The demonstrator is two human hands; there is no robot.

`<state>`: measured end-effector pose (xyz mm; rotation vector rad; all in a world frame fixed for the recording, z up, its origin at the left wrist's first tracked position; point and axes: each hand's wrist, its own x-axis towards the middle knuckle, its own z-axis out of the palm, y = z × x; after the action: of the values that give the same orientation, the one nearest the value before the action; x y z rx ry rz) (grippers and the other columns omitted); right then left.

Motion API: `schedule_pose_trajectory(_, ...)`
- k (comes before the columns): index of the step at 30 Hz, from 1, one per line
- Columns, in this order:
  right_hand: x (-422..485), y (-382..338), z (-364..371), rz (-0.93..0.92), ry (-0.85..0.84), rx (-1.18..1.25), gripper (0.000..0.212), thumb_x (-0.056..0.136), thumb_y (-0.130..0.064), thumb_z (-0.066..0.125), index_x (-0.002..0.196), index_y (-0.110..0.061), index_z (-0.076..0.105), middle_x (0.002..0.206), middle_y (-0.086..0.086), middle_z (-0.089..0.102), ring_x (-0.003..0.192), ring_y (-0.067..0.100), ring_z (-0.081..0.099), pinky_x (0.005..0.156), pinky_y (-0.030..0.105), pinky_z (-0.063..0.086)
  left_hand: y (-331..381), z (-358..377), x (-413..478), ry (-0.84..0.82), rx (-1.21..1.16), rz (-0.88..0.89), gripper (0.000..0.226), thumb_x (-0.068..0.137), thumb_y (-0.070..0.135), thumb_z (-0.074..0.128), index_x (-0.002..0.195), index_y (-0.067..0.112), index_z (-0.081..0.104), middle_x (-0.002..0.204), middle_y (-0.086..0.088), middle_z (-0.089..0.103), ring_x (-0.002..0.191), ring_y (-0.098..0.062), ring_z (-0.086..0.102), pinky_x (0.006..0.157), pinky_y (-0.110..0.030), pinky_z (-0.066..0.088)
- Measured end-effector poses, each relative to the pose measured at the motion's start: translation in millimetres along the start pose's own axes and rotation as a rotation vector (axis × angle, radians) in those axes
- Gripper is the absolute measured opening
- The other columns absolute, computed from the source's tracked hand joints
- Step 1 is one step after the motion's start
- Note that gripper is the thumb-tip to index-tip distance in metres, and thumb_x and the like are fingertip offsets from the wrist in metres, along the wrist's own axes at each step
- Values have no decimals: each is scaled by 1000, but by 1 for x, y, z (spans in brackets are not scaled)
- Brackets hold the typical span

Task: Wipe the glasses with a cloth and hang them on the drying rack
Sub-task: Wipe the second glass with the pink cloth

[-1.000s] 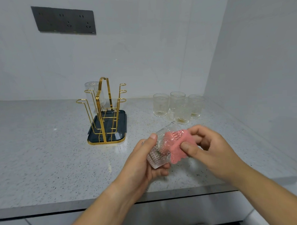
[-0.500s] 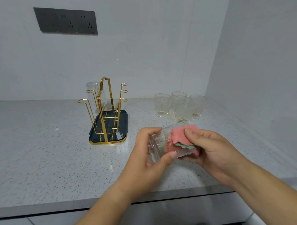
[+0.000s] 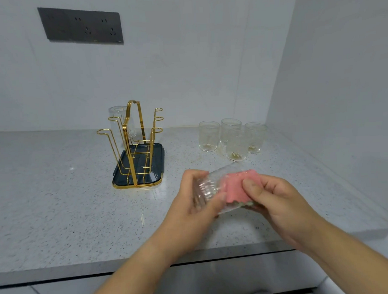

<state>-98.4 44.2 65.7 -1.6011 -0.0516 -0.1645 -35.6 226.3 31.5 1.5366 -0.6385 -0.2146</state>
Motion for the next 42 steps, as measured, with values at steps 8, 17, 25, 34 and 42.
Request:
schedule_pose_trajectory(8, 3, -14, 4, -18, 14, 86, 28, 88, -29, 60, 92, -9, 80, 96, 14, 79, 92, 25, 75, 89, 36, 60, 9, -6, 2, -53, -127, -77, 67, 82, 34, 86, 132, 35, 42, 127, 2, 65, 106, -16, 73, 92, -41, 62)
schedule_pose_trajectory(17, -10, -9, 8, -176, -14, -145, 24, 93, -28, 59, 99, -19, 80, 99, 4, 80, 97, 17, 76, 88, 25, 57, 13, -12, 0, -78, -366, -144, 60, 84, 48, 73, 124, 9, 51, 93, -7, 70, 72, -20, 67, 52, -30, 54)
schedule_pose_trajectory(25, -2, -16, 9, -87, 38, 59, 26, 89, -30, 63, 93, -11, 81, 95, 12, 80, 90, 21, 76, 82, 26, 58, 3, -13, -4, -6, 102, 165, 82, 76, 20, 92, 135, 43, 39, 130, 10, 54, 112, -16, 69, 94, -33, 60)
schedule_pose_trajectory(34, -5, -12, 11, -124, 2, -51, 29, 93, -27, 59, 102, -6, 78, 98, 10, 80, 93, 19, 76, 83, 20, 56, 16, -15, -2, -70, -285, -156, 48, 86, 44, 70, 116, 11, 52, 94, -4, 74, 74, -20, 71, 54, -29, 56)
schedule_pose_trajectory(42, 2, -18, 16, -82, 45, 11, 28, 88, -32, 60, 93, -15, 82, 96, 10, 81, 92, 22, 77, 84, 26, 59, 4, -18, -5, 35, 195, 145, 73, 80, 30, 88, 135, 44, 42, 130, 16, 55, 115, -7, 66, 98, -30, 57)
